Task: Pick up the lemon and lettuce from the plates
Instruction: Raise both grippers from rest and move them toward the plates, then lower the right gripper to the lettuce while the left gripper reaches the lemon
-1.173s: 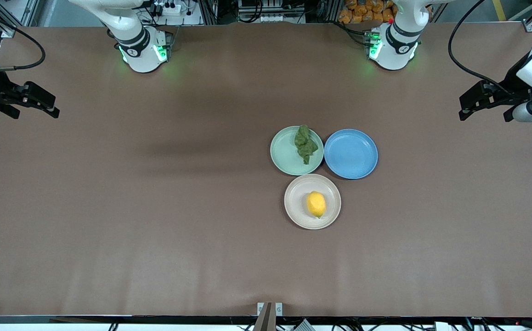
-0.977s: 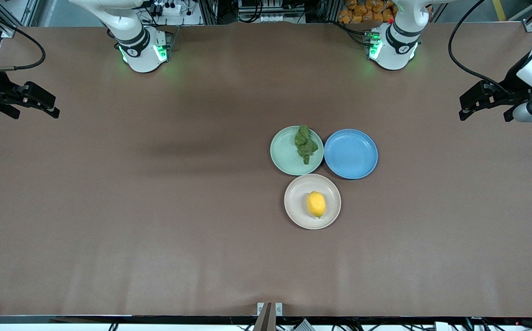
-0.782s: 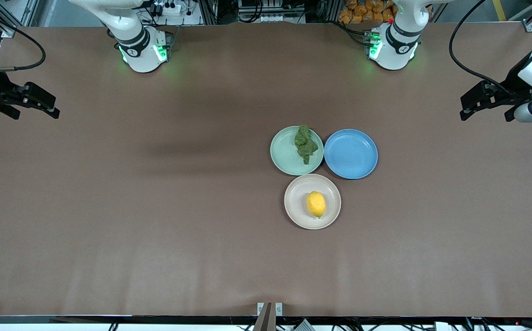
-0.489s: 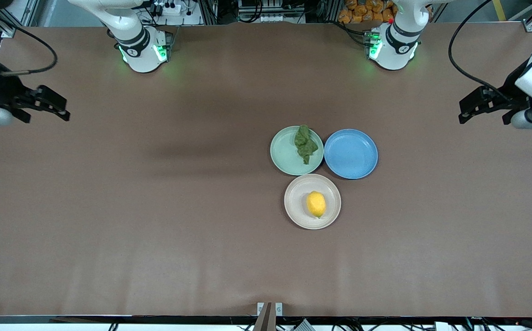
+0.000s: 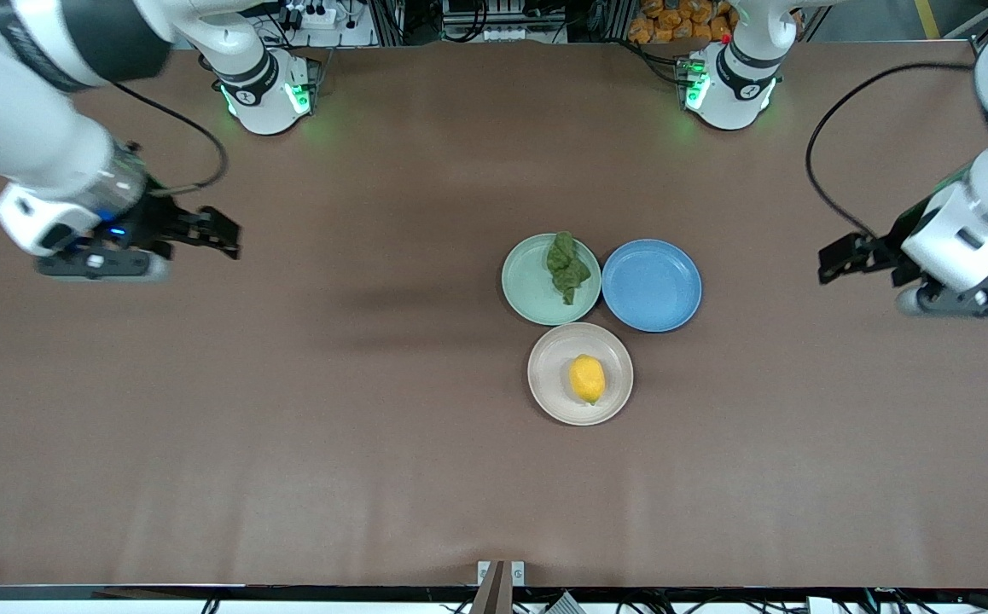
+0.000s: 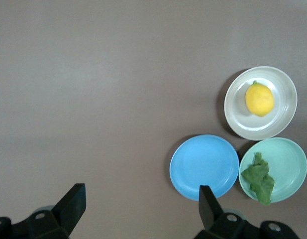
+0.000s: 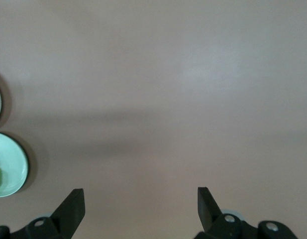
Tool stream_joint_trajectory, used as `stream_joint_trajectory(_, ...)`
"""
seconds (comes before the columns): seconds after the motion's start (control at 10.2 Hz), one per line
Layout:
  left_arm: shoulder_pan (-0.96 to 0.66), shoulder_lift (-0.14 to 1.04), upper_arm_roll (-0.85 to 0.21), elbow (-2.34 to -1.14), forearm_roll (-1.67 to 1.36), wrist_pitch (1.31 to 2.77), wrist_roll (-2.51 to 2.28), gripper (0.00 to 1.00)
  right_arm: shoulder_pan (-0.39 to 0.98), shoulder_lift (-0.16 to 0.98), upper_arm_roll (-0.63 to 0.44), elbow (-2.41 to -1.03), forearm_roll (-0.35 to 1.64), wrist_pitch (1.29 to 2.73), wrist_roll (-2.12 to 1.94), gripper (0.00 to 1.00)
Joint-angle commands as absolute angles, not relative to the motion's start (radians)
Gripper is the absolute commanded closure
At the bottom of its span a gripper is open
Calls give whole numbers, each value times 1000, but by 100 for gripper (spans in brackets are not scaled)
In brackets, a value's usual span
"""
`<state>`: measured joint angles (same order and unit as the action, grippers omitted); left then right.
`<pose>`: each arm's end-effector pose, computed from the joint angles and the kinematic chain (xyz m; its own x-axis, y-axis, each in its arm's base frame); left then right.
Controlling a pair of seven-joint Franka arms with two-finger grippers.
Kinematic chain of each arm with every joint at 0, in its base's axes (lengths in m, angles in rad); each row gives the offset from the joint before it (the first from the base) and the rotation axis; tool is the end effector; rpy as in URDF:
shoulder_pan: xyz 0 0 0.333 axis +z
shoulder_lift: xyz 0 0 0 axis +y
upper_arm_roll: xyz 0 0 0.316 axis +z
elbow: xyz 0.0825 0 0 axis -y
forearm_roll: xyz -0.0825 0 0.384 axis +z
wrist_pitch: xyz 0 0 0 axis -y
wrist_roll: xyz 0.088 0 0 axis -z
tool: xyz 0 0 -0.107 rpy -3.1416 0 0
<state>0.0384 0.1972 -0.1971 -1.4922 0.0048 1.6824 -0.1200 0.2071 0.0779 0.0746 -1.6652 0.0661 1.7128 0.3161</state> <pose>0.6143 -0.0868 0.5577 0.9993 -0.0357 -0.0073 -0.0354 -0.9988 0.0330 0.5597 0.1670 0.5478 0.9978 -0.0433 -0.0510 -0.0463 -0.9973 -0.0579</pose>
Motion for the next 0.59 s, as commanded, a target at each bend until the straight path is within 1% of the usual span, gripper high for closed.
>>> stream_joint_trajectory(0.0,-6,268,-199,-1474,-6,1759,-198,0,308,145,71,-1651,95,1770,488,0)
stream_joint_trajectory(0.49,-60,362,-201,-1473,-9,1842,-184,0,536,265,71,-1651,97,1957,829,0)
